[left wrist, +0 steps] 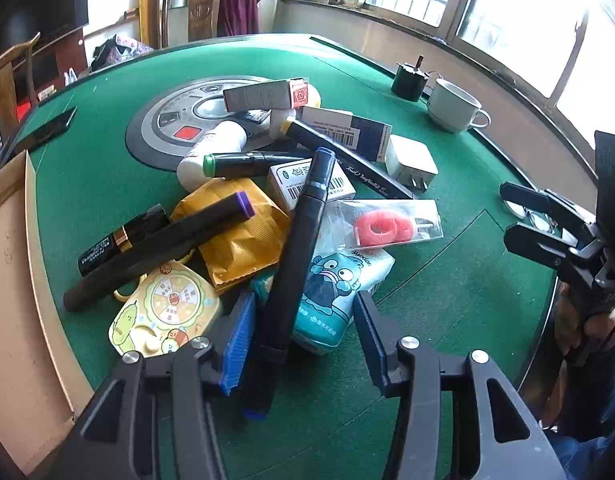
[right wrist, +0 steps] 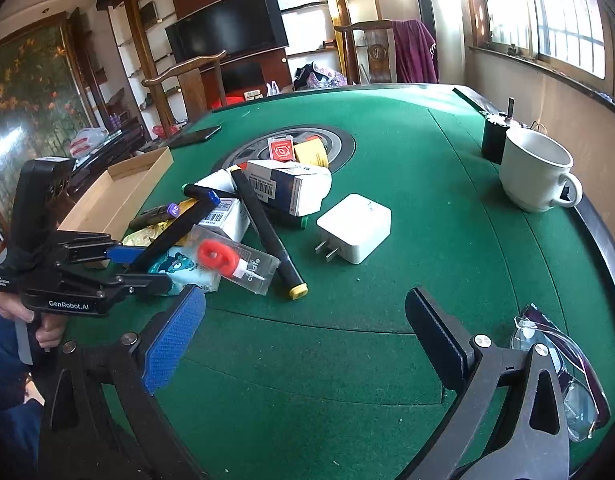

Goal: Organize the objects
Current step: 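Reach the left gripper toward the black marker with purple cap, then grasp a black marker with the left gripper while the right gripper grasps another marker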

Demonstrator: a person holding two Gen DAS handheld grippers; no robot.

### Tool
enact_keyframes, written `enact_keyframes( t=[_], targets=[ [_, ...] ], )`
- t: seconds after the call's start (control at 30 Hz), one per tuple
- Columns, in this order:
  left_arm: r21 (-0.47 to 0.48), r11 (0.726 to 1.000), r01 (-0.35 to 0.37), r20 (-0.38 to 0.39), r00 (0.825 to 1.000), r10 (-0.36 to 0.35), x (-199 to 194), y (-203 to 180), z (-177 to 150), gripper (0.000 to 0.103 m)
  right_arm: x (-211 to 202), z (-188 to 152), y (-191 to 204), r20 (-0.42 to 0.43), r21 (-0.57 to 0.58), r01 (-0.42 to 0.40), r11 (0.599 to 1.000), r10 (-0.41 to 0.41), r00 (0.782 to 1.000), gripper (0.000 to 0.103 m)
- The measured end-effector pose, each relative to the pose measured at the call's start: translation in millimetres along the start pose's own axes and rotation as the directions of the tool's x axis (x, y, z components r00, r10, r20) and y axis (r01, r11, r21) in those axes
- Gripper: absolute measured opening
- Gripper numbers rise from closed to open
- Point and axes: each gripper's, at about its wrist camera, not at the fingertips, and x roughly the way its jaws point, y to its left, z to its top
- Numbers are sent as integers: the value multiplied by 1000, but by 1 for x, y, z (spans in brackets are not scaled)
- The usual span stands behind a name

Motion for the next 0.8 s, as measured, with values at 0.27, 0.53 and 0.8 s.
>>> enact_keyframes(
  t=[0.27,0.53,0.8],
  targets=[
    [-48,999,-14,-6,1000,14,0,6,1,45,-1,2,3,-7,5,3,1000,-3,1000,102],
    [-106,994,7,24,1000,-5,-5,12,-10,15,-1,1,7,-4,0,-25,1000,25,1000,101],
    [-171,985,3,47,999,5,-22,18,-31,15,16,17,30,-66,-106,-76,991,69,995,52]
  ],
)
